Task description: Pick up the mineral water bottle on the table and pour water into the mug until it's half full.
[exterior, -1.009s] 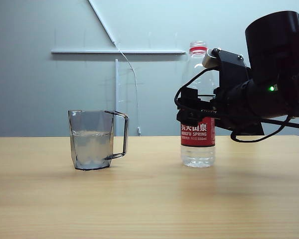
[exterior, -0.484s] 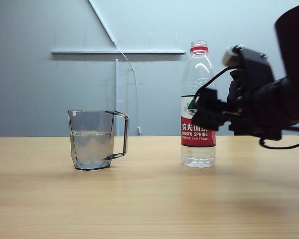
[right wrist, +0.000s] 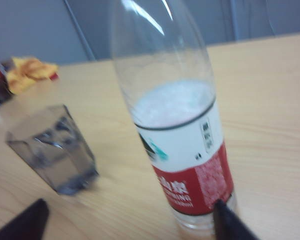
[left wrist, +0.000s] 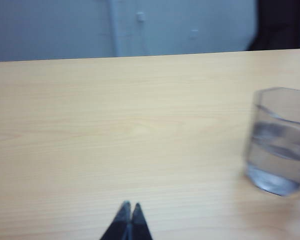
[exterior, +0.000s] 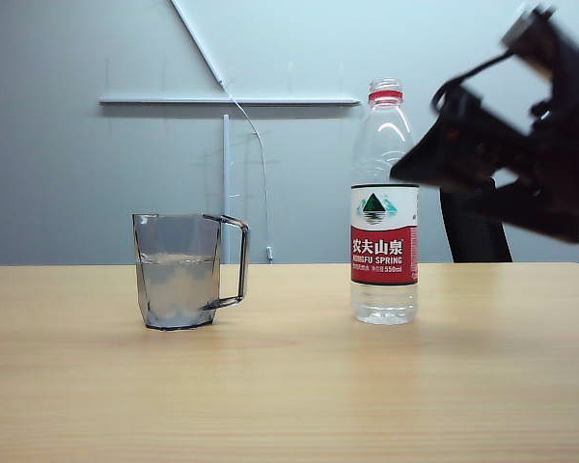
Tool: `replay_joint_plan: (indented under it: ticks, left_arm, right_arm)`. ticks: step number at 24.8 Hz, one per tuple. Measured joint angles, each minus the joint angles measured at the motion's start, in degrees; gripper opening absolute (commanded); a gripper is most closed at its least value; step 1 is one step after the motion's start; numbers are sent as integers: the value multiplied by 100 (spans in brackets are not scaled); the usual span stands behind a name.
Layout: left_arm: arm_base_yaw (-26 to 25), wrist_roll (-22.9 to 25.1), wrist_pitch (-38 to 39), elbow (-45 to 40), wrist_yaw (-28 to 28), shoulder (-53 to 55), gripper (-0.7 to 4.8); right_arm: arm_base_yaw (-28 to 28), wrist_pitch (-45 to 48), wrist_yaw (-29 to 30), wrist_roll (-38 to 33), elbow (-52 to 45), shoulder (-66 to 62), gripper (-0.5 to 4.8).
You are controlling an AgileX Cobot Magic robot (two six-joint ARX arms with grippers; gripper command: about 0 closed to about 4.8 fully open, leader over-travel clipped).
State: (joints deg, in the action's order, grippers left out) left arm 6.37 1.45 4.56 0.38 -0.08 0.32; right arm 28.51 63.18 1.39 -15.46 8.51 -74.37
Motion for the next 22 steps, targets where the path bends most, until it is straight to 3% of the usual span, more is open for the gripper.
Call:
replay_joint_plan:
  ticks: [3,8,17,22]
  left_arm:
    - [-352,0,2,0,7,0,-2]
    - [-678,0,2,0,4,0,-2]
    - [-693,0,2,0,-2,0,-2]
    - [-693,0,2,0,0,0,-2]
  right_arm:
    - [-2,15,17,-66,-164,433,-16]
    - [0,-15,22,-90,-273,1126,-5]
    - [0,-1008,-103,-85,-275,2009,-5]
    - [-2,-1102,-140,-85,-275,2085,-5]
